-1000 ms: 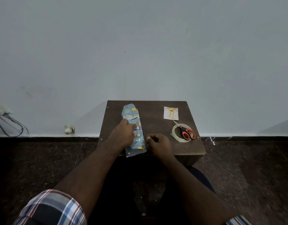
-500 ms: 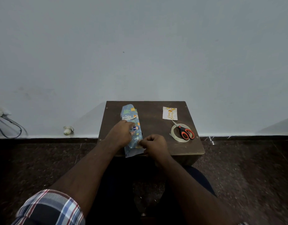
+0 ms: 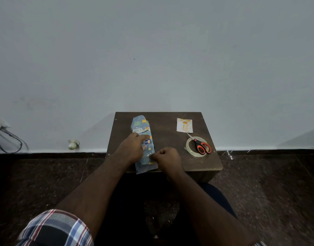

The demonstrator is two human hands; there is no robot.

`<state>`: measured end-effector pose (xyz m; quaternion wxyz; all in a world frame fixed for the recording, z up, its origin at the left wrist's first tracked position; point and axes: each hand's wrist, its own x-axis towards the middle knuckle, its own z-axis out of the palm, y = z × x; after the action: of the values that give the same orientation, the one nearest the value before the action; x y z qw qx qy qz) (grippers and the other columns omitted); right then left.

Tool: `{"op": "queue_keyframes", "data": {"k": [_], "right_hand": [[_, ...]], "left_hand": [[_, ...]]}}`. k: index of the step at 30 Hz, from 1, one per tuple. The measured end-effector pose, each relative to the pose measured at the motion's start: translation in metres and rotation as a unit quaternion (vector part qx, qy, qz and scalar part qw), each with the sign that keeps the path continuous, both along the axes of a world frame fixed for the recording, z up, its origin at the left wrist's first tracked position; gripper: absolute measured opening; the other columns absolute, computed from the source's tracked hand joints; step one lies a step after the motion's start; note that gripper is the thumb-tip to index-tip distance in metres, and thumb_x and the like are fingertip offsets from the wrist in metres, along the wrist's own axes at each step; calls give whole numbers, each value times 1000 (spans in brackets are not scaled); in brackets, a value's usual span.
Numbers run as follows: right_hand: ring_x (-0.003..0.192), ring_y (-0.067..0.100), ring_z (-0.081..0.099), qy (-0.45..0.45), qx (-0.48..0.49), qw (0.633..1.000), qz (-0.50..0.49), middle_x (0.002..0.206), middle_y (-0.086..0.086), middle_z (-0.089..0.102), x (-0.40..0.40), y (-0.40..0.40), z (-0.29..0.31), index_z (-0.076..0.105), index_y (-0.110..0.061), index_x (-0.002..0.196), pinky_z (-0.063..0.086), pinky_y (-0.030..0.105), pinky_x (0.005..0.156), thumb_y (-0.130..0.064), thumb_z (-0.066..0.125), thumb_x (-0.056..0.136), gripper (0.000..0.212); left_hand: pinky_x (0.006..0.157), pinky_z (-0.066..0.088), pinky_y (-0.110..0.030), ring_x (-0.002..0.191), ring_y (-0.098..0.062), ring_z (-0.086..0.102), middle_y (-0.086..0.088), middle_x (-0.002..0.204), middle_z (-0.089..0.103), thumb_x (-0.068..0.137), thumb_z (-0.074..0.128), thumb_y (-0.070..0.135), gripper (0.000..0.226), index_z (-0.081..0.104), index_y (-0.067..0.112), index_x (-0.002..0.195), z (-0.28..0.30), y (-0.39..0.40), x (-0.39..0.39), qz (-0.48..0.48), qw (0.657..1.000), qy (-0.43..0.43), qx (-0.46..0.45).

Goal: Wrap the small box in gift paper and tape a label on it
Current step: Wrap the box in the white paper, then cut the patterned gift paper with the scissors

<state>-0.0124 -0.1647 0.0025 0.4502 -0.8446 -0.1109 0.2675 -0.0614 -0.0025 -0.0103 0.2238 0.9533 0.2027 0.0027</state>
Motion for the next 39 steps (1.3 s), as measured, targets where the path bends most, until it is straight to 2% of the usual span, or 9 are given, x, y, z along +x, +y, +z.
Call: {"op": "queue_keyframes", "data": {"k": [3, 5, 10, 20, 25, 27, 31, 35, 39], "right_hand": [[68, 10, 67, -2, 16, 1000, -6, 74, -3, 73, -2, -1, 1, 72, -18, 71, 58, 40, 70, -23, 79, 78, 12], [79, 9, 67, -64, -1, 998, 5, 83, -7, 73, -5, -1, 3, 73, -20, 81, 55, 32, 71, -23, 76, 80, 4], [89, 10, 66, -153, -23, 987, 36, 95, -6, 73, -14, 3, 5, 74, -21, 99, 51, 26, 75, -22, 67, 83, 17], [80, 6, 64, -153, -27, 987, 39, 91, -8, 73, 22, -27, 10, 74, -22, 97, 44, 24, 67, -33, 65, 94, 15], [93, 29, 65, -236, -156, 959, -36, 93, 4, 71, 88, -79, 8, 71, -21, 86, 52, 34, 76, -21, 57, 89, 14], [97, 36, 64, -254, -206, 945, -14, 98, 12, 70, 105, -91, 2, 72, -17, 97, 53, 39, 79, -18, 59, 89, 15], [98, 34, 64, -280, -298, 911, 58, 102, 13, 71, 119, -95, -7, 70, -14, 108, 53, 39, 80, -21, 56, 96, 20], [96, 32, 65, -277, -321, 903, 72, 100, 13, 71, 128, -92, -10, 69, -11, 105, 49, 34, 75, -19, 59, 95, 17], [91, 30, 64, -265, -299, 916, 44, 96, 10, 69, 128, -88, -1, 68, -13, 101, 48, 32, 72, -26, 65, 91, 16]], "left_hand": [[97, 45, -37, 117, -28, 54, -9, 127, 49, 99, 56, 23, 50, 47, 33, 147, 0, -1, 1, -6, 1000, 3, 0], [94, 48, -37, 110, -28, 55, -8, 122, 47, 100, 54, 22, 50, 46, 38, 147, 0, -2, 1, -19, 1000, 5, 7], [88, 50, -37, 102, -30, 57, -10, 119, 44, 97, 53, 16, 51, 52, 39, 143, 6, -5, 0, -40, 998, 17, 35], [86, 49, -39, 104, -32, 59, -8, 120, 47, 96, 55, 18, 43, 57, 34, 136, 5, -6, -1, -29, 998, 2, 50], [91, 50, -43, 109, -35, 60, -10, 124, 52, 97, 57, 21, 51, 45, 31, 146, 5, -12, -1, -14, 999, -13, 40], [90, 51, -44, 106, -37, 61, -12, 125, 55, 96, 58, 22, 41, 48, 22, 136, 6, -14, -2, 2, 999, -23, 36], [82, 49, -39, 97, -32, 61, -8, 112, 59, 94, 61, 19, 14, 61, 16, 108, 5, -13, -7, -7, 998, -45, 45], [78, 50, -40, 92, -33, 61, -12, 105, 63, 87, 64, 8, 16, 65, 12, 103, 2, -12, -16, -39, 996, -62, 57], [70, 50, -40, 86, -32, 62, -6, 99, 69, 86, 61, 19, 14, 60, 21, 101, 9, -21, -26, -34, 994, -75, 66]]}}
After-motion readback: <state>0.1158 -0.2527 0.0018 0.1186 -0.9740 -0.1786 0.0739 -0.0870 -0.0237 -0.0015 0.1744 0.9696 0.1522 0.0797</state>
